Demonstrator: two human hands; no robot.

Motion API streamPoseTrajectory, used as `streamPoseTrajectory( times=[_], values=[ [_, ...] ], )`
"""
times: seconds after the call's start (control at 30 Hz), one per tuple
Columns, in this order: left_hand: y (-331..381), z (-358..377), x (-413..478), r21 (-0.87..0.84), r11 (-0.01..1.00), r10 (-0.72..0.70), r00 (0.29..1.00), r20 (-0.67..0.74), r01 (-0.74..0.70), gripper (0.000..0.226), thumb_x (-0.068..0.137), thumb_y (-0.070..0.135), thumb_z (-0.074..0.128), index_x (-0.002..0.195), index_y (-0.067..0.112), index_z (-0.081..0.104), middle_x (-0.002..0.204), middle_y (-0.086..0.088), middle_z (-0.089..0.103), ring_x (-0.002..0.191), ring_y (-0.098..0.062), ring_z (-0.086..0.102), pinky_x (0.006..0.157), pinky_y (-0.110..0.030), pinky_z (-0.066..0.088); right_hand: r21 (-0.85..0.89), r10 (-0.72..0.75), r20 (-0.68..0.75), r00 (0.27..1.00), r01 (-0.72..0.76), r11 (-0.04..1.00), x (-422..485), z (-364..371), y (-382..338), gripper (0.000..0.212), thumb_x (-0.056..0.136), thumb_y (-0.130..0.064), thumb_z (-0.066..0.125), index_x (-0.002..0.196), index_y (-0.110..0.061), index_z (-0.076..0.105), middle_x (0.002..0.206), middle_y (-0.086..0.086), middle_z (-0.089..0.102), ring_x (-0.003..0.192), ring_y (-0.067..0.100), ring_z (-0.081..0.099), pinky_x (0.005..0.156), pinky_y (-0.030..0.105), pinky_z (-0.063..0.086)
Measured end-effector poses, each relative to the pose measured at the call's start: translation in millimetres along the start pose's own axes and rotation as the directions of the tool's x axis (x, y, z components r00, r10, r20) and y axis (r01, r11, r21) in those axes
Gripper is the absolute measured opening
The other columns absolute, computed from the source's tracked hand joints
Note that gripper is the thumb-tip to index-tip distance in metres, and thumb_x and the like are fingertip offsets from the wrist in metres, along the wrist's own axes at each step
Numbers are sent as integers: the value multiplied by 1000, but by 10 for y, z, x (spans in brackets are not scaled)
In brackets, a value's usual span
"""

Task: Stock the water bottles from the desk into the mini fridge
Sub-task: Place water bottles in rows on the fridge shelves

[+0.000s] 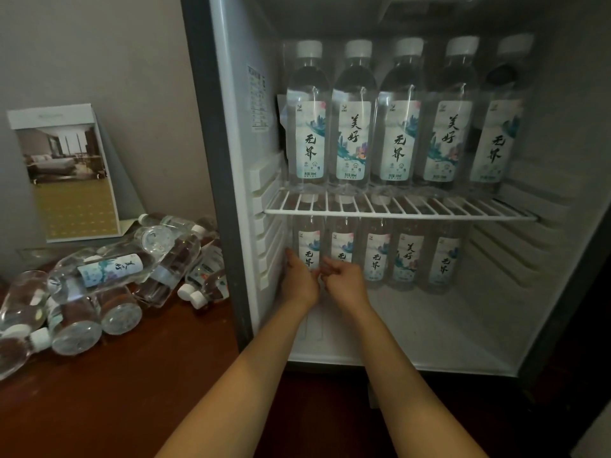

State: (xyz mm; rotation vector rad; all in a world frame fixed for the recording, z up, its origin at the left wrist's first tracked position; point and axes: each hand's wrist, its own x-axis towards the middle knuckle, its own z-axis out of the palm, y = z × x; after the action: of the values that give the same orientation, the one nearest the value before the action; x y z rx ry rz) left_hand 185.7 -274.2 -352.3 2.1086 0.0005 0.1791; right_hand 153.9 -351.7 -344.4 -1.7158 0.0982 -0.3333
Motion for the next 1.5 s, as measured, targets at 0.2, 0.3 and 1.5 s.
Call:
streamPoseTrajectory(
  times=[0.2,0.3,1.5],
  values=[
    [-25,-64,-157,43,997,65,997,49,-67,71,91,7,52,146,5,6,144,-18,36,127,-30,43,105,-40,38,-15,25,-27,999,-25,1000,-52,-24,-17,52,77,18,42,124,1,56,116,17,63,109,25,60,92,30,48],
    [-49,-91,-368,87,983,150,983,102,-159,77,92,2,48,148,5,-4,151,-16,27,132,-27,38,103,-30,35,17,53,-89,995,-51,999,-131,-76,7,44,79,14,41,116,1,60,109,19,66,103,30,63,94,40,49],
    [-2135,-3311,-1403,344,907,-62,884,-464,244,39,87,10,58,125,10,53,135,-14,43,122,-28,46,100,-39,39,-394,97,717,691,287,873,-1464,1995,-197,23,90,-11,50,97,-24,68,109,-1,65,101,12,58,82,21,43]
  ],
)
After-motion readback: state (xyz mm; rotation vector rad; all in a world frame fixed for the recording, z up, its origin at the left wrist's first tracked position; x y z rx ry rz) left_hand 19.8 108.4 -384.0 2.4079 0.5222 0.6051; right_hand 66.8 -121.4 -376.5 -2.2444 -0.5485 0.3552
